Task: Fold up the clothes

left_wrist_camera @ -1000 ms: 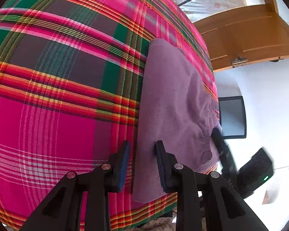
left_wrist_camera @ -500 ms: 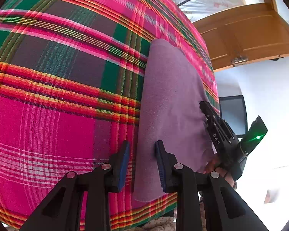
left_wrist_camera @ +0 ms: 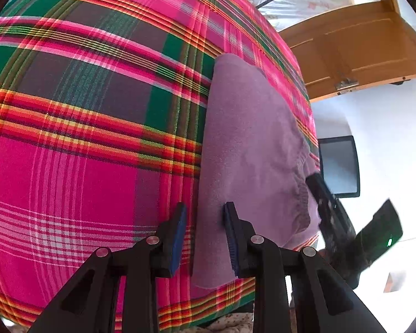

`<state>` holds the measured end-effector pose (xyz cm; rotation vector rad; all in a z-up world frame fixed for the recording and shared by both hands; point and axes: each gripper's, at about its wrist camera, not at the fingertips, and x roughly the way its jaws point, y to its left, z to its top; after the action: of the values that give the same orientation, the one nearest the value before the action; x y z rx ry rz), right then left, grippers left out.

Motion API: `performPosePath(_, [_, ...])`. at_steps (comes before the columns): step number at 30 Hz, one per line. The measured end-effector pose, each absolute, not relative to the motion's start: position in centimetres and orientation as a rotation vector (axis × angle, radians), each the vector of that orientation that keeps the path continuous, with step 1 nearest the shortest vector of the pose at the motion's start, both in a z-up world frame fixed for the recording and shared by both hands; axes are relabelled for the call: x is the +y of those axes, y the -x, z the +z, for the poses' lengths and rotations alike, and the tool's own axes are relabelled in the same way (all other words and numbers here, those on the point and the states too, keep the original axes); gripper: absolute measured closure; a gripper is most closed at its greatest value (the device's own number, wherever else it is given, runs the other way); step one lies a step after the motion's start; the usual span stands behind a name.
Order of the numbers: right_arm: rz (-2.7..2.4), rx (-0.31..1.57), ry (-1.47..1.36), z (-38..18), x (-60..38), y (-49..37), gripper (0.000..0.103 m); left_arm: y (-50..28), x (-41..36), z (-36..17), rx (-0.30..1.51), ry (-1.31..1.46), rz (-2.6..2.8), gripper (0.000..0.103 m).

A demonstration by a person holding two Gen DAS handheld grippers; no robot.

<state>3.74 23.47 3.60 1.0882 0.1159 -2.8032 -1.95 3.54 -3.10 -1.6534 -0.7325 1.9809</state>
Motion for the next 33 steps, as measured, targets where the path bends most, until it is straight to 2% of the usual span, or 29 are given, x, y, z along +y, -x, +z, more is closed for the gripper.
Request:
performPosePath(4, [-2.796, 0.160, -1.120, 2.0, 23.4, -5.0, 0.084, 2.0, 3.7, -3.1, -0.718, 1.653, 1.987, 0.075])
performPosePath(6, [-2.811, 0.136, -1.140, 1.4, 24.0, -5.2, 0.077, 2.0, 3.7, -3.2, -0.720, 1.652, 1.985, 0.075])
performPosePath(8, [-2.828, 0.087, -1.140, 1.2, 24.7, -5.2, 0.065, 2.1, 3.6, -3.2, -0.724, 1.651, 1.982, 0.075])
performPosePath(10, [-2.833, 0.033, -1.146, 0.9, 25.3, -5.1, 0.060, 2.2, 3.6, -3.2, -0.727, 1.651, 1.979, 0.075])
performPosePath(15, [-2.861, 0.040, -1.135, 1.7, 24.9, -5.3, 0.059, 2.2, 3.6, -3.1, -0.714, 1.659, 1.970, 0.075])
performPosePath(27, [-2.625, 0.243, -0.946, 1.2, 15.5, -8.7, 0.059, 2.6, 3.5, -3.3, -0.728, 1.671, 1.944, 0.075])
performPosePath(33, [-2.472, 0.332, -0.872, 0.4, 10.6, -10.3, 0.053, 3.2, 3.5, -3.4, -0.750, 1.682, 1.885, 0.075])
